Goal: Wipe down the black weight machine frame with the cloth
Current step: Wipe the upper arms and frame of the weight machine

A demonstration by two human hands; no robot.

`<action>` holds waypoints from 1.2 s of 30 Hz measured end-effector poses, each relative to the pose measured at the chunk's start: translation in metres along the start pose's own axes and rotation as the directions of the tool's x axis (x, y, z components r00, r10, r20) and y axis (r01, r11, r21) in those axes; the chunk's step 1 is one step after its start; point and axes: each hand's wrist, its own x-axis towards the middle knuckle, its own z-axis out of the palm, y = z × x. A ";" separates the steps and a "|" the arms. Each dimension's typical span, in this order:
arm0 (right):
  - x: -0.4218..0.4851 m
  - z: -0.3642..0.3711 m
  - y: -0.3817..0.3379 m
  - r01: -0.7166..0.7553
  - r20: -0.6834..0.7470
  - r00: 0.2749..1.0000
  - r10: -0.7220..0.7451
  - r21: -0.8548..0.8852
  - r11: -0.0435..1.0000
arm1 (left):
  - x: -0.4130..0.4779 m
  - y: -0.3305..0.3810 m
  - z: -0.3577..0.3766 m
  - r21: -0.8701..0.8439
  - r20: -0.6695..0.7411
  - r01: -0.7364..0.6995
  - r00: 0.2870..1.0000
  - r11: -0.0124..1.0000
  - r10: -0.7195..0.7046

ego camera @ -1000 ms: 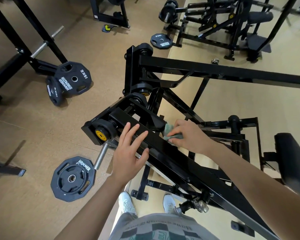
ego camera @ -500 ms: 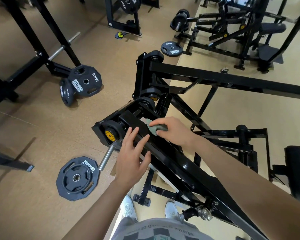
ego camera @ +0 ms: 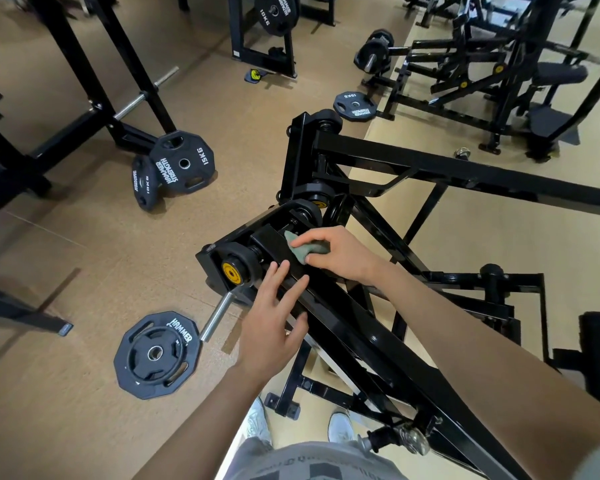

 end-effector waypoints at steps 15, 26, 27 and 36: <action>0.020 0.008 -0.011 0.027 -0.032 0.999 -0.027 0.017 0.999 | 0.001 -0.008 -0.007 -0.046 0.050 -0.019 0.999 0.999 0.021; -0.116 0.030 -0.004 -0.017 -0.436 0.898 0.063 0.107 0.994 | -0.001 -0.012 -0.011 -0.201 0.048 -0.025 0.998 0.979 0.035; -0.129 0.041 -0.007 -0.020 -0.476 0.875 0.088 0.145 0.989 | -0.003 -0.011 -0.012 -0.246 0.040 -0.011 0.999 0.969 0.021; -0.177 0.131 -0.023 -0.123 -0.523 0.795 0.309 0.360 0.925 | -0.037 0.010 -0.021 -0.640 0.326 0.062 0.924 0.766 0.198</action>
